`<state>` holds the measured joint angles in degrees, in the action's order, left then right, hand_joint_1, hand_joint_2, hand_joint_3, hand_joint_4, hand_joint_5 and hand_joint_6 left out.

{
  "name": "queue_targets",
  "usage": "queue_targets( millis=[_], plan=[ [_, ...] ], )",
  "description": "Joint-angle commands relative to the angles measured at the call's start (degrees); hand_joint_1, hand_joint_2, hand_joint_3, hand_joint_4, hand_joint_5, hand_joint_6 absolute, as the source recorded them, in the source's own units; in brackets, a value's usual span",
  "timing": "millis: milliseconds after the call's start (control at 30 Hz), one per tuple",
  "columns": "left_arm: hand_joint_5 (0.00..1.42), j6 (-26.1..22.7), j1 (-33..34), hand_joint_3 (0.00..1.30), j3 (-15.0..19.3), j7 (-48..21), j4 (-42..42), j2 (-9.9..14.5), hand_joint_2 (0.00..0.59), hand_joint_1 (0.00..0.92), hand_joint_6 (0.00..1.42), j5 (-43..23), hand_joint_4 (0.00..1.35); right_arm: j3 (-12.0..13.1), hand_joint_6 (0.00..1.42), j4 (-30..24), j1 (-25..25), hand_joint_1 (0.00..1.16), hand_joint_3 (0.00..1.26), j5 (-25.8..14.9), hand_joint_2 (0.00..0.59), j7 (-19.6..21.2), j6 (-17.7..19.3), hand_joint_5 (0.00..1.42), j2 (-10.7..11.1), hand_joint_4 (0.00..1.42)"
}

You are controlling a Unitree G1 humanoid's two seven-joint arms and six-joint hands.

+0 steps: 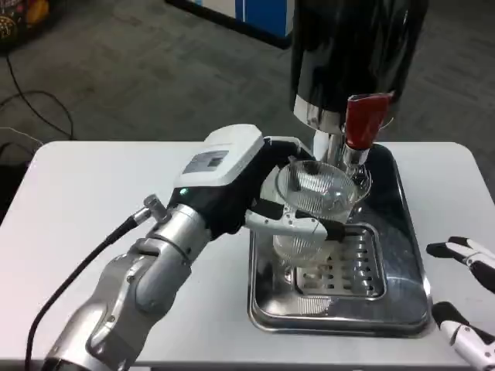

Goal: Grasp the cup under the faucet to collect the drink, then remove the cup.

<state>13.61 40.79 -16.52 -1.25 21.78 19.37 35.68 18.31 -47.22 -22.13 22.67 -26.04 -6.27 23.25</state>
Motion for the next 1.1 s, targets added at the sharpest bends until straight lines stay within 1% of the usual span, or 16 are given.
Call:
queue_targets(
  millis=[33, 167, 333, 433, 500, 733, 800, 900, 1000, 1067, 1100],
  plan=[
    [1.30, 1.82, 2.43, 1.07, -1.26, 1.42, 1.45, -0.60, 0.004, 0.471, 1.42, 0.96, 1.13, 0.55, 0.00, 0.35, -0.53, 0.36, 0.16, -0.68, 0.470, 0.68, 0.15, 0.05, 0.39, 0.05],
    [1.30, 2.22, 3.09, 1.06, -2.33, 1.53, 2.63, -1.04, 0.006, 0.465, 1.42, 1.90, 1.12, 0.50, 0.00, 0.56, -0.43, 0.36, 0.16, -0.78, 0.470, 0.65, -0.02, 0.05, 0.50, 0.05],
    [1.28, 2.35, 3.62, 1.04, -3.53, 2.06, 3.66, -1.01, 0.000, 0.462, 1.42, 2.46, 1.12, 0.65, 0.00, 1.20, -0.19, 0.36, 0.16, -1.16, 0.467, 0.47, -0.36, 0.06, 0.69, 0.05],
    [1.26, 2.44, 3.81, 1.03, -3.82, 2.57, 4.22, -1.20, 0.000, 0.462, 1.42, 3.01, 1.10, 0.63, 0.00, 1.51, -0.05, 0.36, 0.16, -1.35, 0.463, 0.41, -0.51, 0.06, 0.77, 0.05],
    [1.23, 2.53, 3.92, 1.00, -3.92, 2.60, 4.47, -1.32, 0.005, 0.462, 1.42, 3.21, 1.06, 0.58, 0.00, 1.67, 0.05, 0.35, 0.16, -1.44, 0.460, 0.40, -0.61, 0.06, 0.82, 0.05],
    [1.20, 2.29, 3.83, 0.97, -4.63, 1.56, 4.77, -1.02, 0.000, 0.457, 1.42, 3.49, 1.04, 0.47, 0.00, 2.19, 0.28, 0.35, 0.16, -1.77, 0.456, 0.39, -0.98, 0.06, 1.02, 0.05],
    [1.14, 2.37, 3.64, 0.92, -4.86, 1.24, 4.77, -0.78, 0.000, 0.436, 1.41, 3.38, 0.97, 0.40, 0.00, 2.24, 0.32, 0.35, 0.16, -1.82, 0.456, 0.45, -1.07, 0.06, 1.07, 0.05],
    [1.08, 2.48, 3.42, 0.88, -5.05, 1.01, 4.47, -0.43, 0.007, 0.404, 1.40, 3.42, 0.90, 0.29, 0.00, 2.31, 0.46, 0.35, 0.16, -1.83, 0.455, 0.55, -1.27, 0.07, 1.03, 0.05],
    [1.05, 2.45, 3.25, 0.86, -5.00, 0.76, 4.17, -0.06, 0.009, 0.368, 1.39, 3.25, 0.86, 0.12, 0.00, 2.48, 0.68, 0.35, 0.16, -1.82, 0.455, 0.58, -1.51, 0.07, 0.98, 0.05],
    [1.02, 2.40, 3.13, 0.84, -4.94, 0.68, 3.99, 0.15, 0.021, 0.338, 1.37, 3.11, 0.81, 0.03, 0.00, 2.55, 0.79, 0.35, 0.16, -1.84, 0.455, 0.62, -1.55, 0.07, 0.92, 0.05],
    [0.98, 2.34, 2.96, 0.80, -4.89, 0.64, 3.74, 0.37, 0.035, 0.297, 1.35, 3.11, 0.75, 0.01, 0.00, 2.56, 0.82, 0.35, 0.16, -1.86, 0.455, 0.62, -1.57, 0.08, 0.90, 0.05]
  ],
)
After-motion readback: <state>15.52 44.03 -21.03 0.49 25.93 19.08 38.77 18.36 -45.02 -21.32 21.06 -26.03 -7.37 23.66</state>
